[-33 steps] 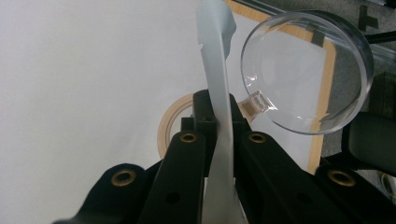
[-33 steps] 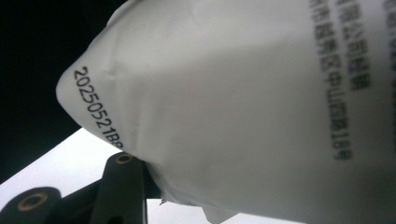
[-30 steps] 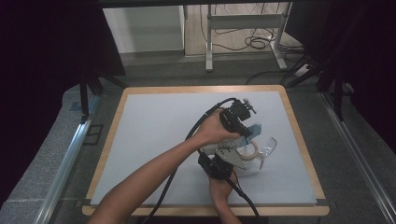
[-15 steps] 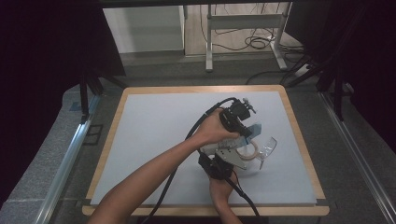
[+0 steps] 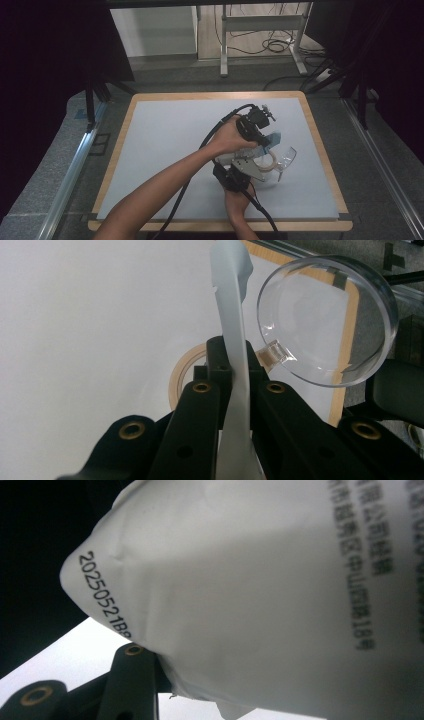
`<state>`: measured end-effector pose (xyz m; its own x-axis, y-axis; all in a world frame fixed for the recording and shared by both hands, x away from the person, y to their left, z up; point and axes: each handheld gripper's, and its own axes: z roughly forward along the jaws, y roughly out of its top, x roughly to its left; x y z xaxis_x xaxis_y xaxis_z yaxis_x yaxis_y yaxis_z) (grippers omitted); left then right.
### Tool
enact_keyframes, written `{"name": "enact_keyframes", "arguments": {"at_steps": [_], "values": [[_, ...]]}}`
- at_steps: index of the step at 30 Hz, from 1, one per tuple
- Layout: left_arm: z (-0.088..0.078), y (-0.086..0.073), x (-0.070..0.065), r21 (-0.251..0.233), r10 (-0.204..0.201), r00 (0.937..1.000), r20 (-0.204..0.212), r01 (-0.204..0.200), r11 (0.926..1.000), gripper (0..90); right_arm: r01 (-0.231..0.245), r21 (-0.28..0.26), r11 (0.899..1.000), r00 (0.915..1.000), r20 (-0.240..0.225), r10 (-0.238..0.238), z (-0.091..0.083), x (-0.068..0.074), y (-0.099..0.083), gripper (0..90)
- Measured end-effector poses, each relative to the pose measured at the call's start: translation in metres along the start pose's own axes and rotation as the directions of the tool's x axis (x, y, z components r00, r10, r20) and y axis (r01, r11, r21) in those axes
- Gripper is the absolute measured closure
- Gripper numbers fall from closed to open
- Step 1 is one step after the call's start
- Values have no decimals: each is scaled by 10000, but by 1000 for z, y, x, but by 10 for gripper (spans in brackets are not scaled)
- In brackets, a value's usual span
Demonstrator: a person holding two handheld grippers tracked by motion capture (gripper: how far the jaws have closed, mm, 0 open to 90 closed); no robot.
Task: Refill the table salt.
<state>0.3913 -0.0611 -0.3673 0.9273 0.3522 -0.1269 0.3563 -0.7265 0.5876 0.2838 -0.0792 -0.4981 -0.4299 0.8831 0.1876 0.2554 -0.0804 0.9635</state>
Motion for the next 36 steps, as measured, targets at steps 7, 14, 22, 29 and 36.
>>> {"name": "enact_keyframes", "arguments": {"at_steps": [7, 14, 22, 29, 36], "values": [[1, 1, 0, 42, 6, 10000, 7, -6, 10000, 900, 19, 12, 10000, 10000, 19, -19, 0, -1, 1, 514], [1, 1, 1, 42, -70, 9999, 86, 70, 10000, 900, 336, 19, 9994, 9994, 124, -336, 0, 0, 2, 521], [1, 1, 1, 168, -17, 10000, 64, 15, 9999, 900, 551, 41, 9985, 9984, 152, -552, 0, 1, 4, 524], [2, 1, 1, 213, 13, 10000, 8, -13, 9998, 900, 549, 52, 9985, 9983, 170, -550, 1, 1, 3, 524], [4, 1, 2, 216, -31, 10000, -3, 31, 9998, 900, 532, 88, 9985, 9985, 149, -533, 1, 0, 2, 525]]}}
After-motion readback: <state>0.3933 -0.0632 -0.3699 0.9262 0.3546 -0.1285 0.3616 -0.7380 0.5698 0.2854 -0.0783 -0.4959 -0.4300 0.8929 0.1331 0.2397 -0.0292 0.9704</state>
